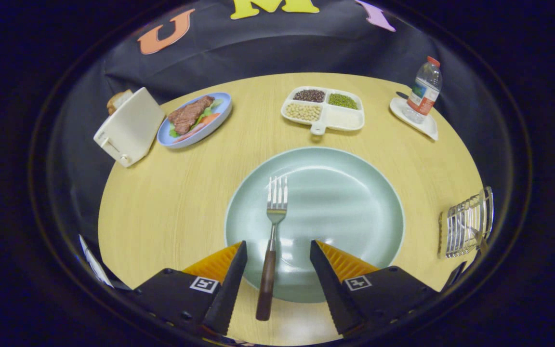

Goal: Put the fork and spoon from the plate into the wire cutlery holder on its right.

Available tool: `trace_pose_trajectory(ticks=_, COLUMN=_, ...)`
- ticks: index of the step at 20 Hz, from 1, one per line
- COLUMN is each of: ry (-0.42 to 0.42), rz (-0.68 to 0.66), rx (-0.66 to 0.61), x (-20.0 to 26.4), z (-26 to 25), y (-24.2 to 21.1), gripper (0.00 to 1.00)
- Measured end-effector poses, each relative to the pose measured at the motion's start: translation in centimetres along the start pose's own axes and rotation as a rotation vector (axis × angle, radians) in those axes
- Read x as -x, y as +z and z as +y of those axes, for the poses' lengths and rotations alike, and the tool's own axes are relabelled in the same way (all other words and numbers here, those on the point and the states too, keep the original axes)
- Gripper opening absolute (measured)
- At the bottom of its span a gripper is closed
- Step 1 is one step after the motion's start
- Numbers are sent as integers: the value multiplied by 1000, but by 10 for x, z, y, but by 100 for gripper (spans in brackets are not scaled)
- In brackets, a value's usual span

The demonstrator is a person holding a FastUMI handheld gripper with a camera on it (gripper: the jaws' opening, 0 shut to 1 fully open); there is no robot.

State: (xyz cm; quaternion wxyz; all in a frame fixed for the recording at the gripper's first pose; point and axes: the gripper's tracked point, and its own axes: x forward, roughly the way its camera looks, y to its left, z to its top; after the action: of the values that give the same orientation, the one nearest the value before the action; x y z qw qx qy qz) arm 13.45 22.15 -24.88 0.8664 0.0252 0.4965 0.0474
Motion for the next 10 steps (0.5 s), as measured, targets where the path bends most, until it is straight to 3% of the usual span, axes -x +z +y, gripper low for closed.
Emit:
trace_pose_trajectory(ticks=2, ry=-22, rz=25, rx=-17, x=-7, z=-2, y=-4, gripper=68)
trace_pose_trajectory(ticks=5, ry=-19, rz=44, rx=-36, x=-9, z=3, y=-5, gripper=35)
trace_pose_trajectory(ticks=7, ry=-21, rz=34, rx=-46, x=-14, z=3, y=-7, gripper=21)
trace_pose_trajectory(ticks=8, ry=-18, rz=37, rx=-54, x=-10, z=4, y=-7, gripper=8)
trace_pose_trajectory(ticks=10, ry=-3, rz=42, rx=-48, x=-9, z=5, y=-5, gripper=6)
